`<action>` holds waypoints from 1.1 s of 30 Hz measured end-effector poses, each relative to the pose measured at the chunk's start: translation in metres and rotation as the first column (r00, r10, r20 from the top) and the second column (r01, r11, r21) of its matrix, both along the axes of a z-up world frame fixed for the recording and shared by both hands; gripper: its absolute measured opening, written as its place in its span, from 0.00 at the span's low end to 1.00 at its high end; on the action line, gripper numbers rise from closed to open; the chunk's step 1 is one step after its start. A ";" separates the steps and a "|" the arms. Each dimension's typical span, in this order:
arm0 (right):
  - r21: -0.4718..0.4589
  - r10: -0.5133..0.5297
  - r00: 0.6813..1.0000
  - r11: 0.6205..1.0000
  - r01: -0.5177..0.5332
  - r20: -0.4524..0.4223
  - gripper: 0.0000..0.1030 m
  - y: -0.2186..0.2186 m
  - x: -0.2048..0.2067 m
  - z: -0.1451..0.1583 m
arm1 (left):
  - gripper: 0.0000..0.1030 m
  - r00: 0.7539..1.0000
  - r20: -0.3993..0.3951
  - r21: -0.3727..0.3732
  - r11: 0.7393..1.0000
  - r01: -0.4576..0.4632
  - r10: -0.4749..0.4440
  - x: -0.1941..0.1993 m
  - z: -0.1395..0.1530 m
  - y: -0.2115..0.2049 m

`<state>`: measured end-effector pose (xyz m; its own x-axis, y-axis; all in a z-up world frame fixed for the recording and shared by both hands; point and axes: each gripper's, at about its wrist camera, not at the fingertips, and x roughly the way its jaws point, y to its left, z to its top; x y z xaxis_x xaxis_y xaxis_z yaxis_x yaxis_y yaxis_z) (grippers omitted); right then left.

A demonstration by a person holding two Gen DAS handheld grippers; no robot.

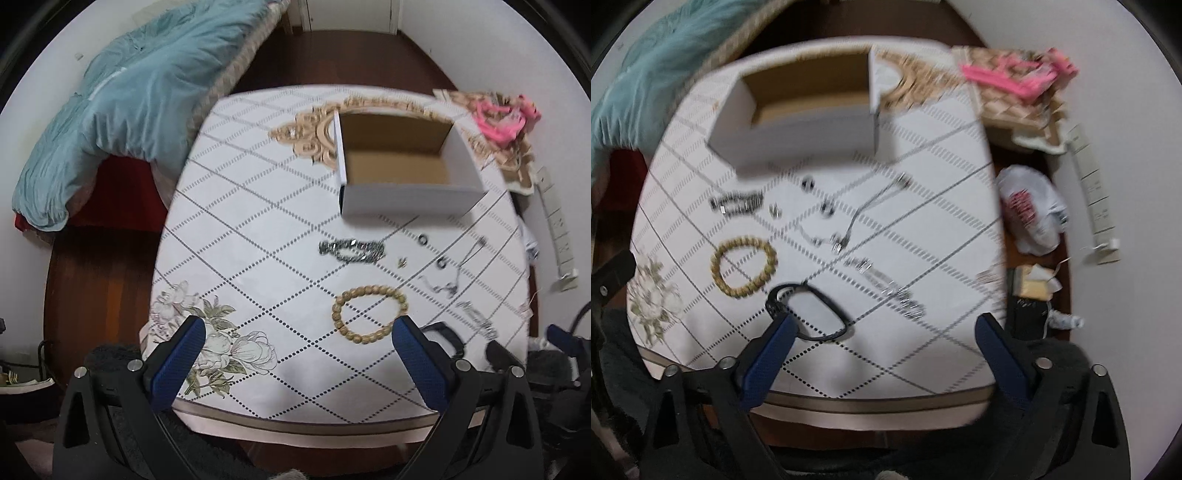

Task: Organize jewelry
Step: 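Grasp the black watch band with the right tool while the left grasps the wooden bead bracelet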

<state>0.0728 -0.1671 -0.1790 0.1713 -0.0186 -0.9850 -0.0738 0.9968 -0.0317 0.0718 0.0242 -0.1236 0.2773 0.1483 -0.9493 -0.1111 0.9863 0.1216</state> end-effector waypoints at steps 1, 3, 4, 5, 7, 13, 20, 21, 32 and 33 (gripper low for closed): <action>0.006 0.002 1.000 1.000 -0.002 -0.017 0.89 0.003 0.000 -0.011 | 1.00 1.000 -0.024 0.006 1.000 0.000 0.000 0.001 -0.009 0.001; 0.026 0.002 0.999 1.000 -0.001 -0.045 0.84 0.007 0.000 -0.026 | 1.00 0.998 -0.055 -0.005 1.000 -0.003 0.003 0.002 -0.022 0.002; 0.038 0.001 0.998 0.999 0.002 -0.057 0.83 0.008 0.000 -0.034 | 1.00 0.998 -0.069 -0.005 1.000 -0.009 0.009 0.001 -0.028 0.003; 0.051 0.001 0.998 0.999 0.003 -0.070 0.80 0.010 0.000 -0.041 | 1.00 0.997 -0.077 -0.008 1.000 -0.010 0.009 0.000 -0.033 0.004; 0.064 0.000 0.997 0.998 0.006 -0.082 0.77 0.011 -0.001 -0.049 | 1.00 0.996 -0.092 -0.005 1.000 -0.013 0.012 0.000 -0.041 0.004; 0.087 0.006 0.996 0.996 0.001 -0.086 0.60 0.015 0.000 -0.070 | 1.00 0.992 -0.124 -0.012 1.000 -0.021 0.019 0.001 -0.061 0.005; 0.096 0.014 0.999 0.995 -0.010 -0.034 0.12 0.014 -0.003 -0.077 | 1.00 0.989 -0.145 -0.011 1.000 -0.014 0.012 0.005 -0.077 0.007; 0.110 0.003 1.000 0.994 0.001 -0.028 0.07 0.012 -0.005 -0.077 | 1.00 0.989 -0.146 -0.023 1.000 -0.019 0.016 0.007 -0.079 0.008; 0.112 -0.072 0.997 0.991 0.069 0.026 0.07 -0.016 -0.008 -0.064 | 0.35 0.980 -0.199 -0.153 0.988 -0.027 -0.004 0.024 -0.115 0.015; 0.112 -0.074 0.997 0.991 0.071 0.024 0.07 -0.012 -0.003 -0.060 | 0.31 0.983 -0.183 -0.146 0.989 -0.015 -0.012 0.023 -0.115 0.014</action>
